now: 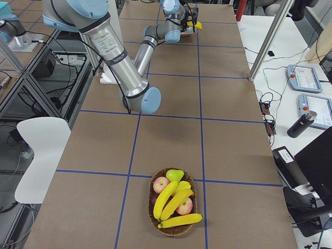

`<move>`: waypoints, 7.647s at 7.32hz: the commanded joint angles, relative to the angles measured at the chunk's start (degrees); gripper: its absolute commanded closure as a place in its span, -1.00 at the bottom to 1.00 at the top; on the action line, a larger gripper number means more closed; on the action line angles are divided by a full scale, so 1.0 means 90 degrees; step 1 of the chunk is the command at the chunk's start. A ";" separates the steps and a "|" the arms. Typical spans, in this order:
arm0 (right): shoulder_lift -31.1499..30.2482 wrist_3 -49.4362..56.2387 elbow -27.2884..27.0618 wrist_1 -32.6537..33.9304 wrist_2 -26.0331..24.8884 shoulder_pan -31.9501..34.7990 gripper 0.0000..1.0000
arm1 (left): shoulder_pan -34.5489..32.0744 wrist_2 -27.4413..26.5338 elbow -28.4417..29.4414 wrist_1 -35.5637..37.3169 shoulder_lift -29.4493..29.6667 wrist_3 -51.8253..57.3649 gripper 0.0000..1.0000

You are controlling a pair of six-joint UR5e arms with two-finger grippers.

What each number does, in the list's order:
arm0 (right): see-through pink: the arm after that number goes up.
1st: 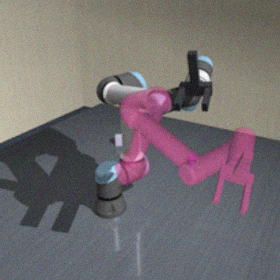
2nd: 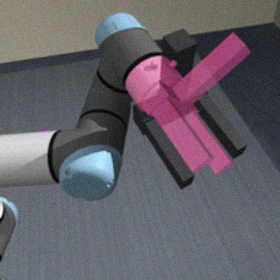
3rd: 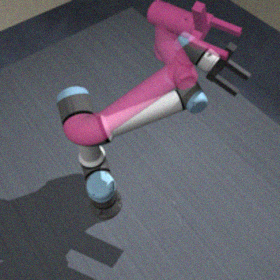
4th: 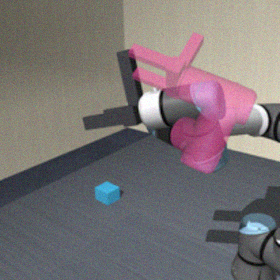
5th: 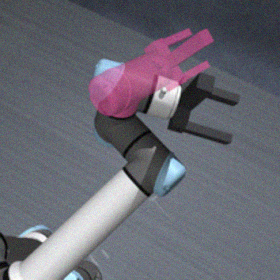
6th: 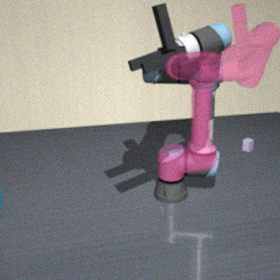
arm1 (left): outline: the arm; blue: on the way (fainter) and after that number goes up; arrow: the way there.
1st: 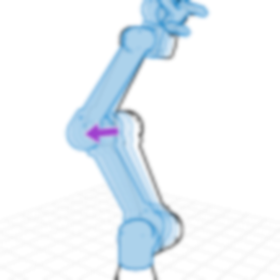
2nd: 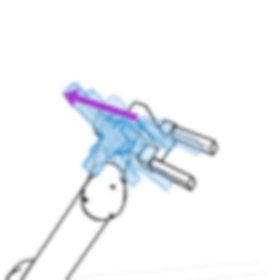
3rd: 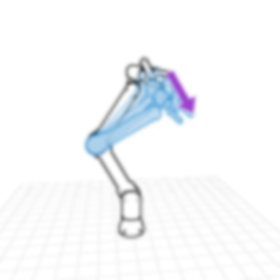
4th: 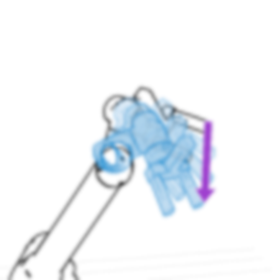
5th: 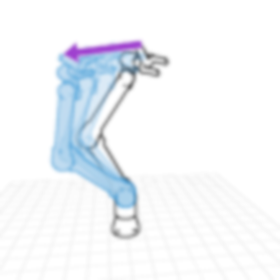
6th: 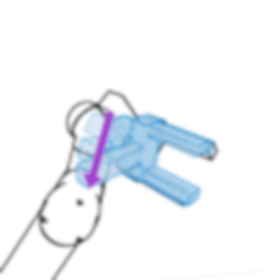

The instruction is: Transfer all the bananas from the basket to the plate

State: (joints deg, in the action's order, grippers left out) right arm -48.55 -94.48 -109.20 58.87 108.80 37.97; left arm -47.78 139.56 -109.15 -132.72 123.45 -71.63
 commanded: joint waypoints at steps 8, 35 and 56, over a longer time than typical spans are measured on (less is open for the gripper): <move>-0.0716 0.0969 -0.0142 0.0643 0.0856 0.1187 -1.00 | -0.0052 -0.0009 -0.0437 -0.0078 -0.1163 0.0000 1.00; -0.5611 1.3609 0.1332 0.2375 0.2267 0.5537 -1.00 | -0.2015 -0.0673 0.0575 0.0586 -0.4079 0.4922 -1.00; -0.6334 1.4276 0.2602 -0.0623 0.1409 0.4893 -0.66 | -0.2015 -0.0751 0.0643 0.0537 -0.4001 0.4863 -1.00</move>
State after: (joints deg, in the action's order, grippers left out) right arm -105.29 32.48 -85.91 53.28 123.13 82.03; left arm -65.92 132.80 -103.45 -127.88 87.40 -27.86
